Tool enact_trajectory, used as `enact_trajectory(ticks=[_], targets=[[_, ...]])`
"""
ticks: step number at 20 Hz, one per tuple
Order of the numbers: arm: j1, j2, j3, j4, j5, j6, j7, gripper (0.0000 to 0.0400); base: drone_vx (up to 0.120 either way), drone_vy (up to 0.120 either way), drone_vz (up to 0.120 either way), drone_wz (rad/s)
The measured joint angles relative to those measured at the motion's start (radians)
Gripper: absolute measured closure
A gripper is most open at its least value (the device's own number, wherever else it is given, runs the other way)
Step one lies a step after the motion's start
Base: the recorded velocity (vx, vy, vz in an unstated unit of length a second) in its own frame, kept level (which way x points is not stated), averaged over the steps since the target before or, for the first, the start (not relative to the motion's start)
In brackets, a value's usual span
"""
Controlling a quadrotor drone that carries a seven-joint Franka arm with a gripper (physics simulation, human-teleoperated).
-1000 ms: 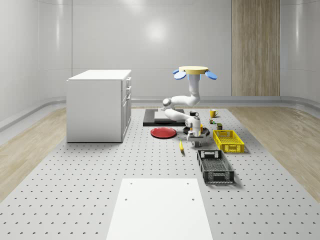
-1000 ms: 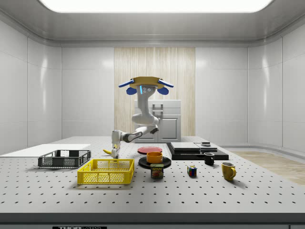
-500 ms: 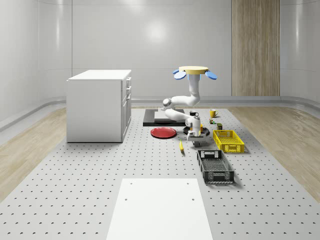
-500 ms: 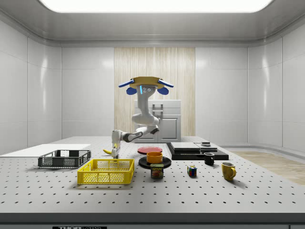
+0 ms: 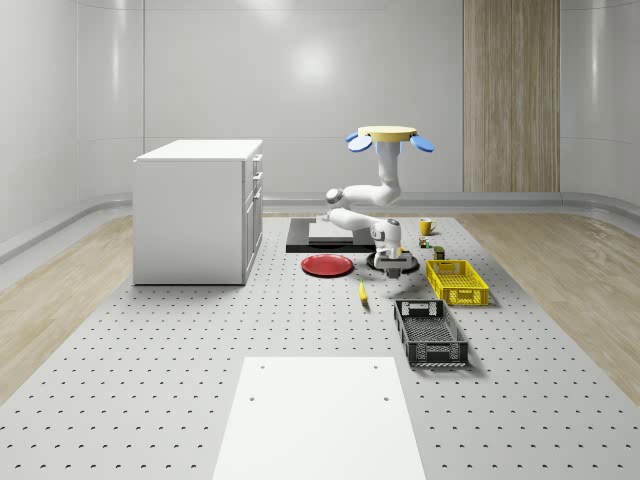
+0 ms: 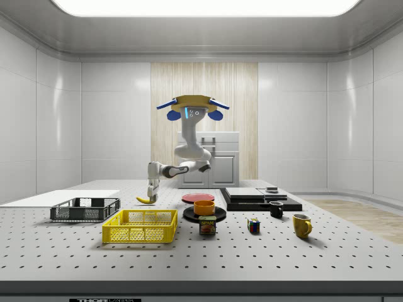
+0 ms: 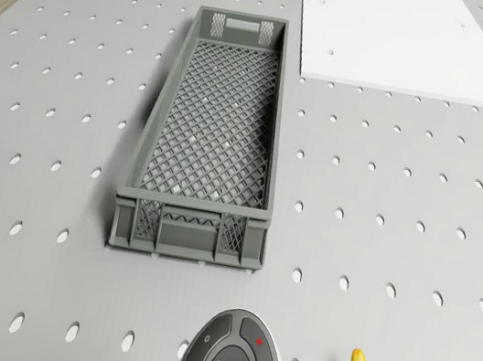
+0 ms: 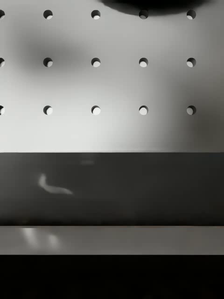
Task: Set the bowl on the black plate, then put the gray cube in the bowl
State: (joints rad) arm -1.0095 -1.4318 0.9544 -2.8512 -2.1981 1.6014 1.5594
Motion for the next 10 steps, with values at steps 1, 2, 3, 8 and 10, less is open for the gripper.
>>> enact_trajectory(ticks=[1,2,3,8,10], targets=[[0.001,0.0,0.004,-0.002,0.003,-0.003,0.0,0.015,0.0,0.0,0.12,0.0],[0.003,0.001,0.007,-0.004,0.006,-0.005,0.0,0.015,0.0,0.0,0.12,0.0],[0.003,0.001,0.009,-0.006,0.008,-0.006,0.0,0.015,0.0,0.0,0.12,0.0],[0.006,0.003,0.015,-0.01,0.014,-0.012,-0.001,0.015,0.0,0.0,0.12,0.0],[0.007,0.003,0.016,-0.011,0.015,-0.013,-0.001,0.015,0.0,0.0,0.12,0.0]])
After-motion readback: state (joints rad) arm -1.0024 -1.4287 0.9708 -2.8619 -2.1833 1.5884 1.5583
